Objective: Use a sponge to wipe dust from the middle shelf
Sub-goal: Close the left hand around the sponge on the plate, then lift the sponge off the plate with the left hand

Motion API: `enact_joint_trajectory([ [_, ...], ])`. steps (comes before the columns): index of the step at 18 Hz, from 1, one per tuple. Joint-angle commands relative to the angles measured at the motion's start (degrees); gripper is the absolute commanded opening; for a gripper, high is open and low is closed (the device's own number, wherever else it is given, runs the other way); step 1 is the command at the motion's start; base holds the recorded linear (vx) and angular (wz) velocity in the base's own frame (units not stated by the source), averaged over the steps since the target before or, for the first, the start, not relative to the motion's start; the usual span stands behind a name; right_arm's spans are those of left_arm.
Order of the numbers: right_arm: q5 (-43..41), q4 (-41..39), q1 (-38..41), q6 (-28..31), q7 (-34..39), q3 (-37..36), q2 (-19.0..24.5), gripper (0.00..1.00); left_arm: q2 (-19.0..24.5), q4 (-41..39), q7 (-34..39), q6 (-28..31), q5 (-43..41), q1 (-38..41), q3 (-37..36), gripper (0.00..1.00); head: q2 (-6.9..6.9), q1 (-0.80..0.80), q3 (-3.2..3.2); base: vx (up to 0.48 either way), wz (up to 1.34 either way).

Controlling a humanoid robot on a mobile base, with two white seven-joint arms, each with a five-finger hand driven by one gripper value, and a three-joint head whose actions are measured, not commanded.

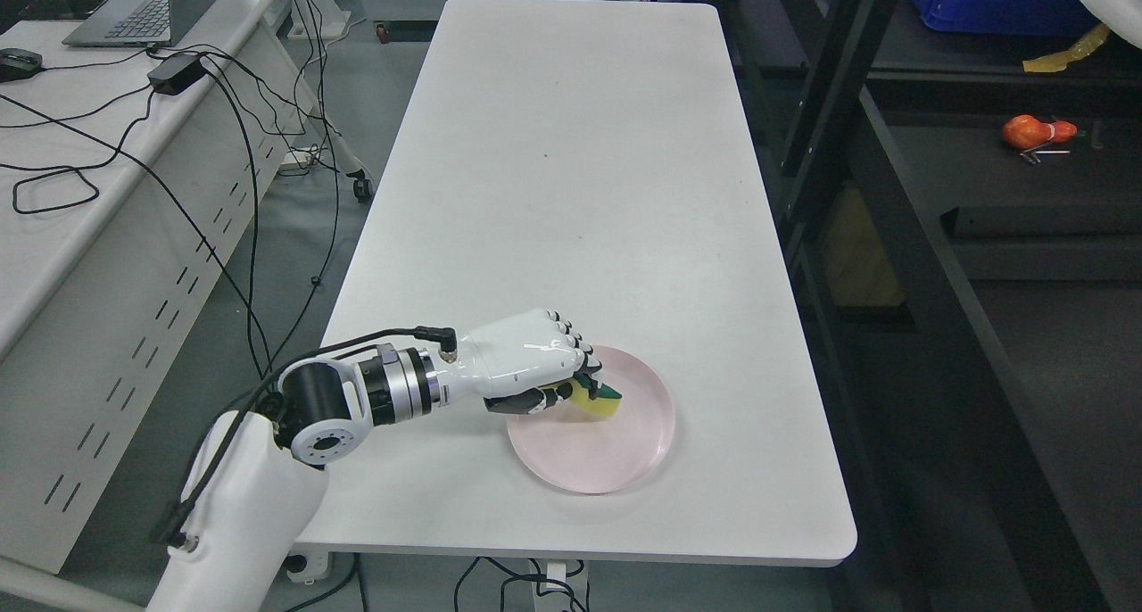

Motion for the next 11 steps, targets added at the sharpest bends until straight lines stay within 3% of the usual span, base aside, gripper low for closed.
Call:
enact_joint_trajectory([
  [1, 0.0, -1.0, 0.0, 0.0, 0.0, 0.0, -1.0, 1.00, -0.2, -3.7, 0.1, 0.0, 2.7, -2.8, 12.5, 0.00, 0.00, 0.00, 0.00, 0.000, 0.00],
  [5, 0.0, -1.0, 0.0, 0.0, 0.0, 0.0, -1.0, 1.00, -0.6, -7.3, -0.2, 0.0, 5.1, -5.7, 12.5, 0.00, 0.00, 0.00, 0.00, 0.000, 0.00],
  [11, 0.0, -1.0, 0.0, 0.0, 0.0, 0.0, -1.0, 1.00, -4.7, -8.0, -3.9, 0.0, 5.7, -4.8, 12.6, 0.00, 0.00, 0.00, 0.00, 0.000, 0.00],
])
